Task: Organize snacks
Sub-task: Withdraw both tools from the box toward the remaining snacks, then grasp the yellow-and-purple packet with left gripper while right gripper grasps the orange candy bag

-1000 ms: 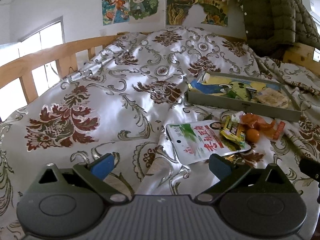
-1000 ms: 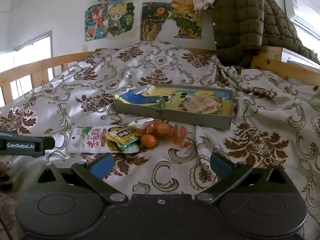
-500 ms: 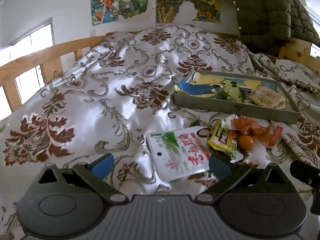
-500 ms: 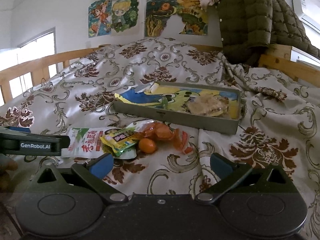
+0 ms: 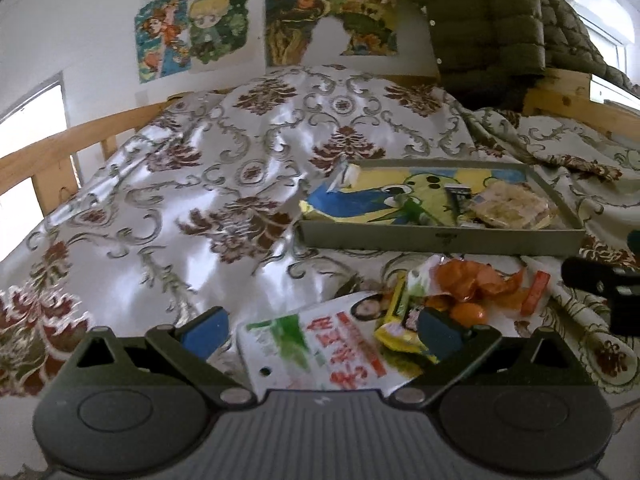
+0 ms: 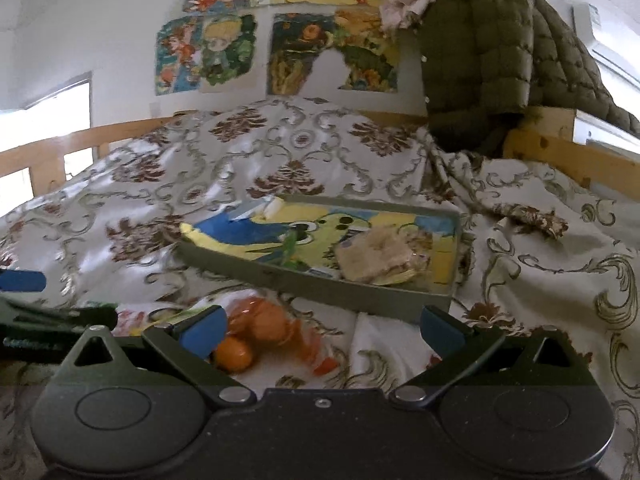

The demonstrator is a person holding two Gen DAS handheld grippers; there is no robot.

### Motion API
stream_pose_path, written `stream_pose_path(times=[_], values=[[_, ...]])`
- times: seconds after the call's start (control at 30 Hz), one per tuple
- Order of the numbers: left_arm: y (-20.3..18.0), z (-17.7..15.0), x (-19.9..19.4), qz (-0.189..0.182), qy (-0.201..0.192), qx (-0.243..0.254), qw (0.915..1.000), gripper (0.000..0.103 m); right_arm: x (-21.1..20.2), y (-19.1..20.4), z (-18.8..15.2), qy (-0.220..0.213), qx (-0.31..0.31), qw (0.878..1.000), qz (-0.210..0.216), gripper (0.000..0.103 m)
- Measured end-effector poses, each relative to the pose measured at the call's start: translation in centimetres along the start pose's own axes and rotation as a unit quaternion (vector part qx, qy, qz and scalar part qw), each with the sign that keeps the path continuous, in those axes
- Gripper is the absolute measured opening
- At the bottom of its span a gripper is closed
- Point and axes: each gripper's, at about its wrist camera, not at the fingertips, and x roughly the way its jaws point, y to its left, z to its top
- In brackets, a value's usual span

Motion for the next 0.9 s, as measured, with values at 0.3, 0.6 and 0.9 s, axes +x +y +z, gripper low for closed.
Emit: stream_pose_path(times=[0.3,0.6,0.9], values=[[-2.0,1.4,3.6,-0.026,0.008,0.064,0.9975,0.102,3.2,-0.8,0.6,0.011,-0.020,1.000,0.018,0.102],[-3.0,1.7,7.0,-0.074,0.054,0.119,0.9887,0.102,8.2,-2.3,1.0,0.061,-0.035,0.993,0.095,0.101],[-4.0,1.7,8.3,-0.146,0.076,0.179,0.9699,0.094,10.7,-2.2,1.4,0.103,-0.015,0.974,0.202,0.089]])
